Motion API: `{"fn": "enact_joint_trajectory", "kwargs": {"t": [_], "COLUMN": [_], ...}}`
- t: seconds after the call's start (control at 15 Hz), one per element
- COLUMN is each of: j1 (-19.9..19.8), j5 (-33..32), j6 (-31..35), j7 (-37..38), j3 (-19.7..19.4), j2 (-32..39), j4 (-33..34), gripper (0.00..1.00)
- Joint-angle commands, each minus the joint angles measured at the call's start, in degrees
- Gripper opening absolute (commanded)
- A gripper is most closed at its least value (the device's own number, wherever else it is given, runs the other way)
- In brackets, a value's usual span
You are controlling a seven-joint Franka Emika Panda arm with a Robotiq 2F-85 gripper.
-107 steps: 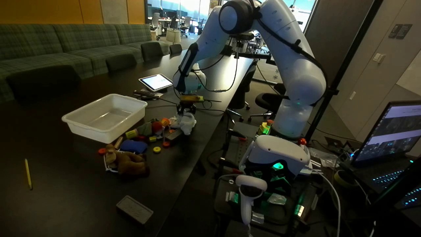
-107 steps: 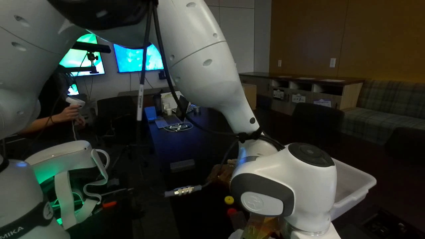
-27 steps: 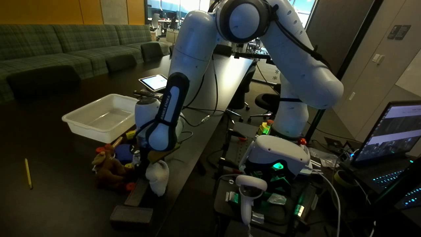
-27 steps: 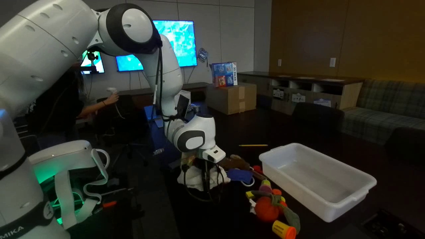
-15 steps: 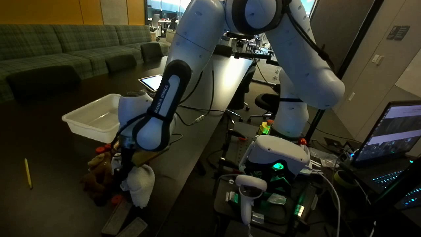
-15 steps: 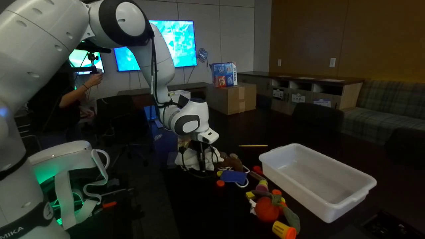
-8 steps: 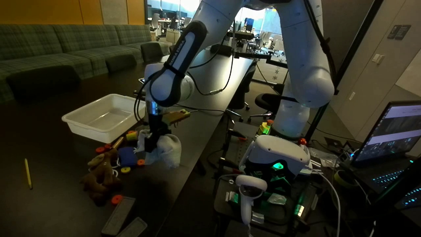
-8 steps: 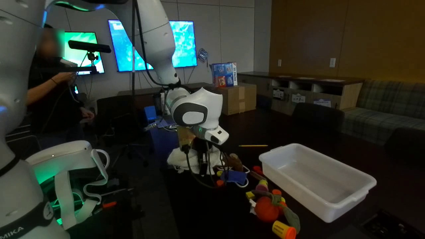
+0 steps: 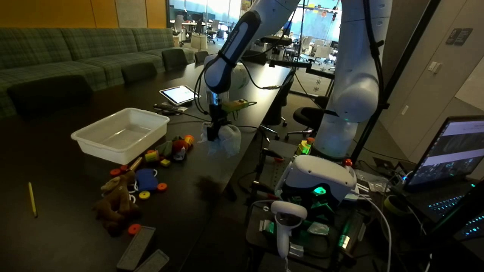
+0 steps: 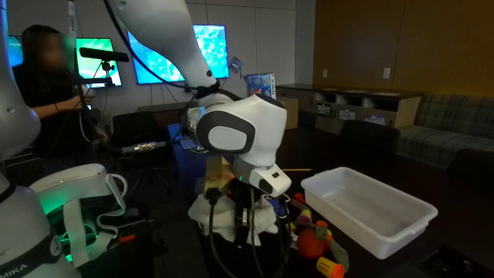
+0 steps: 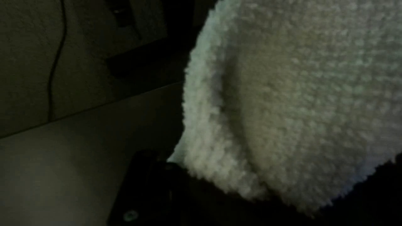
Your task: Pick up the cloth and sweep away the items on the table, then put the cloth in the bowl
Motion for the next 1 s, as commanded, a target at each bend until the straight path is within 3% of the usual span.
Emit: {"fn": "enact_joint_trajectory", "kwargs": {"t": [0.0, 0.27, 0.53, 0.93], "j1": [-1.3, -2.6, -3.9, -2.1], "j5": [-6.5, -8.3, -7.7, -12.5], "j6": [1.8, 4.7, 6.7, 10.0], "j7": [3.1, 3.0, 1.5, 1.6], "j3": [-6.2, -8.5, -8.2, -9.8], "j2": [3.8, 11.7, 19.9, 32.5], "j4": [5.4, 14.4, 24.2, 37.0], "gripper": [0.06, 0.06, 0.06, 0.06]}}
